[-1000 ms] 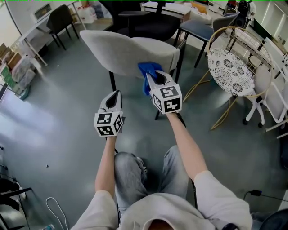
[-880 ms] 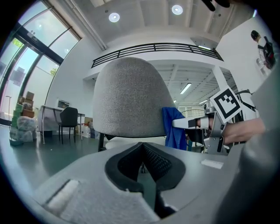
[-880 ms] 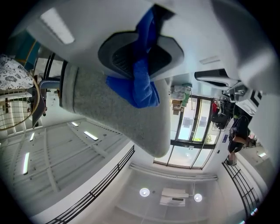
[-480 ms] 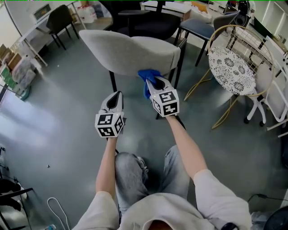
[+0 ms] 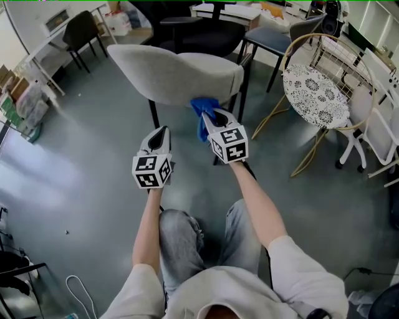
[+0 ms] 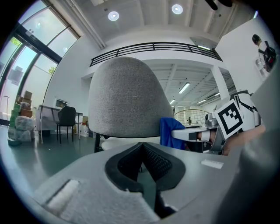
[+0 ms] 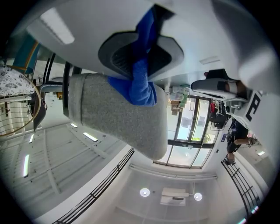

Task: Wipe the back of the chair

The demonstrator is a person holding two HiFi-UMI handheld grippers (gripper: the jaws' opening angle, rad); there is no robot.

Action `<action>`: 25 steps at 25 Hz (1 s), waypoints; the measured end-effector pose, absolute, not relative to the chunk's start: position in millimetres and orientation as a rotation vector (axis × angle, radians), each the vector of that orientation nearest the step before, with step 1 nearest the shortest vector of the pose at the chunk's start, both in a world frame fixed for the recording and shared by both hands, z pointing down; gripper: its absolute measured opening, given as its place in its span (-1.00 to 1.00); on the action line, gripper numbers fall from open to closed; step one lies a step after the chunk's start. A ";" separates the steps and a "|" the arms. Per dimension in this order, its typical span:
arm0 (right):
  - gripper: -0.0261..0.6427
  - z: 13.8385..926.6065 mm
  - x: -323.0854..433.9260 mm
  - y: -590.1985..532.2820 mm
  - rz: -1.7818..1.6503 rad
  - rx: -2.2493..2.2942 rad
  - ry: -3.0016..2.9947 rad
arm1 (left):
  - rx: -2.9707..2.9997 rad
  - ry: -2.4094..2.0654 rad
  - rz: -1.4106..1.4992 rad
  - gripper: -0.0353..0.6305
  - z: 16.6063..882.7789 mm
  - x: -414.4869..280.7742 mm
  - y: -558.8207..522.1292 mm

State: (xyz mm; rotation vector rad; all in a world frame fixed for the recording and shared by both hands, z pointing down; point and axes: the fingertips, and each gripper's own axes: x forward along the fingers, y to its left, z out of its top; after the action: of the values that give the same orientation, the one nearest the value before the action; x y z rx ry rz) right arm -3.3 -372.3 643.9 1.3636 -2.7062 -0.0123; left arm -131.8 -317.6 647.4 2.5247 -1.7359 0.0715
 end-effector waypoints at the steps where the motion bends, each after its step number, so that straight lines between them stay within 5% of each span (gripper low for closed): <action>1: -0.79 638.2 0.3 -369.5 -0.019 1.369 -2.708 | 2.527 -1.733 0.072 -0.88 645.7 -131.1 -316.4; 16: -0.79 515.7 49.6 -376.6 -0.199 1.462 -2.749 | 2.556 -1.716 0.117 -0.88 642.6 -110.3 -310.8; 25: -0.79 529.0 51.7 -398.6 -0.156 1.472 -2.710 | 2.559 -1.700 0.119 -0.88 647.2 -111.1 -310.8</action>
State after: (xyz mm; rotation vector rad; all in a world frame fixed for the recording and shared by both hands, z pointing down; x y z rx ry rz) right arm 51.7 -398.6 529.0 1.4722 -2.7100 -0.1555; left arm -111.1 -310.8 647.2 2.5587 -1.6999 0.1187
